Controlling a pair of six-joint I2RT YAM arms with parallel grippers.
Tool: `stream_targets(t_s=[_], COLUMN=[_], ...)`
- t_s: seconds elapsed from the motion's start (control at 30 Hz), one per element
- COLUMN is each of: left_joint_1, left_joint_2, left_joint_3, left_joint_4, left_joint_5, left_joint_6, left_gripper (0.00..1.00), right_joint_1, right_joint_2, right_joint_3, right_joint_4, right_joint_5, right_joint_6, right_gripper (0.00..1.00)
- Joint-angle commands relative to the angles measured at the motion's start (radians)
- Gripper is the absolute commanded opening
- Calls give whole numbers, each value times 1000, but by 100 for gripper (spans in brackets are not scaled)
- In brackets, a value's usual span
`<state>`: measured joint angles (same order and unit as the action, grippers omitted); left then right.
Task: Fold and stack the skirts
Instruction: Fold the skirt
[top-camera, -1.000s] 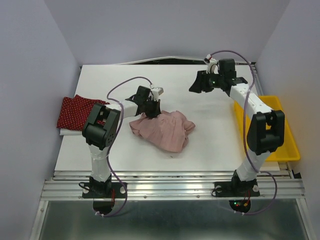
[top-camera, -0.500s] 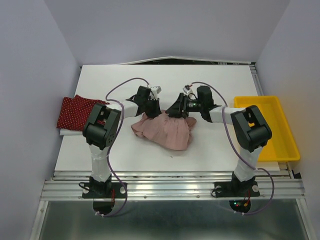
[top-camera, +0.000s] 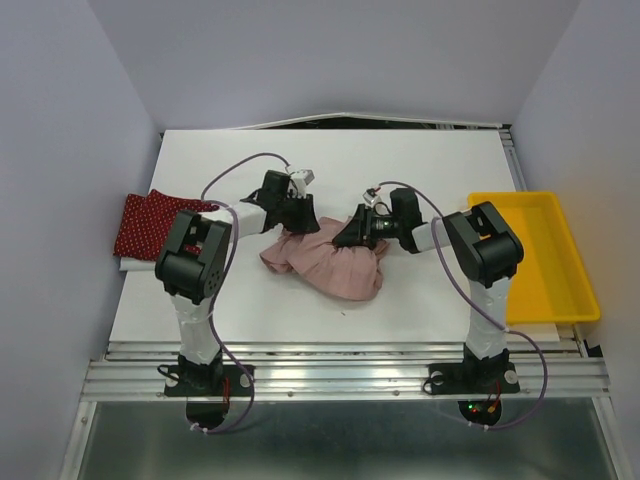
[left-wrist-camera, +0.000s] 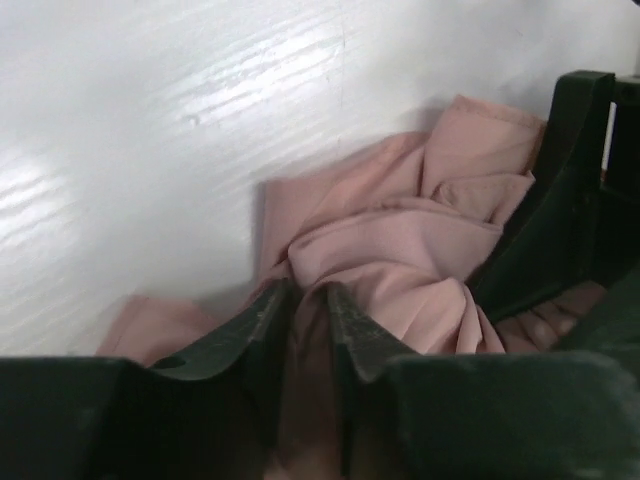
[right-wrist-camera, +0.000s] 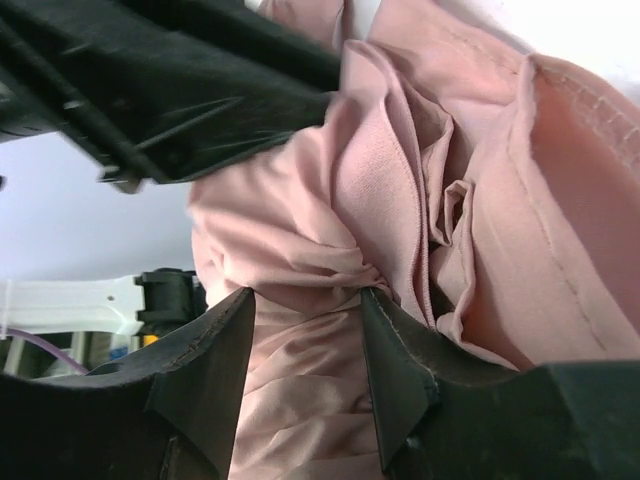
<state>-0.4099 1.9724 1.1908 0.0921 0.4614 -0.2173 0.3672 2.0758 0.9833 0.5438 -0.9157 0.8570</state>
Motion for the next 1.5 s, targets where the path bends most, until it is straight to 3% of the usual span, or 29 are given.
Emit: stream_targets(t_s=[0.0, 0.17, 0.37, 0.53, 0.7, 0.77, 0.87, 0.97, 1.0, 1.1, 1.17, 1.23, 1.3, 1.37, 1.47], left_joint_1=[29, 29, 22, 29, 85, 92, 91, 62, 56, 80, 103, 143, 172, 209, 258], left_joint_2=[-249, -451, -419, -268, -83, -27, -30, -176, -223, -387, -484, -539, -599, -642, -704], left_joint_3=[-75, -154, -305, -355, -323, -291, -258, -223, -220, -201, -197, -207, -233, -272, -326], left_joint_4=[26, 20, 211, 276, 198, 141, 136, 104, 89, -6, -89, -141, -204, -238, -207], left_joint_5=[113, 281, 519, 499, 406, 343, 399, 431, 410, 355, 278, 211, 188, 165, 184], left_joint_6=[100, 111, -80, -159, -149, -111, -88, -8, 13, 61, 84, 99, 121, 133, 112], left_gripper=[39, 41, 22, 13, 5, 4, 5, 16, 29, 51, 60, 88, 99, 98, 99], right_joint_1=[4, 4, 4, 4, 4, 4, 4, 4, 4, 25, 26, 26, 26, 35, 67], right_joint_2=[52, 17, -10, -22, -36, -39, -55, -104, -121, -183, -218, -238, -267, -281, -299], right_joint_3=[-1, -15, -9, -6, 17, 31, 54, 61, 60, 72, 95, 120, 176, 251, 331], right_joint_4=[-82, -76, -97, -140, -225, -274, -330, -367, -372, -409, -451, -481, -539, -629, -703], right_joint_5=[147, 152, 161, 189, 236, 250, 259, 255, 239, 238, 244, 250, 259, 284, 386], right_joint_6=[-141, -162, -207, -255, -358, -404, -461, -486, -486, -509, -532, -555, -590, -621, -667], right_gripper=[53, 50, 35, 31, 29, 29, 29, 29, 30, 31, 33, 38, 50, 58, 59])
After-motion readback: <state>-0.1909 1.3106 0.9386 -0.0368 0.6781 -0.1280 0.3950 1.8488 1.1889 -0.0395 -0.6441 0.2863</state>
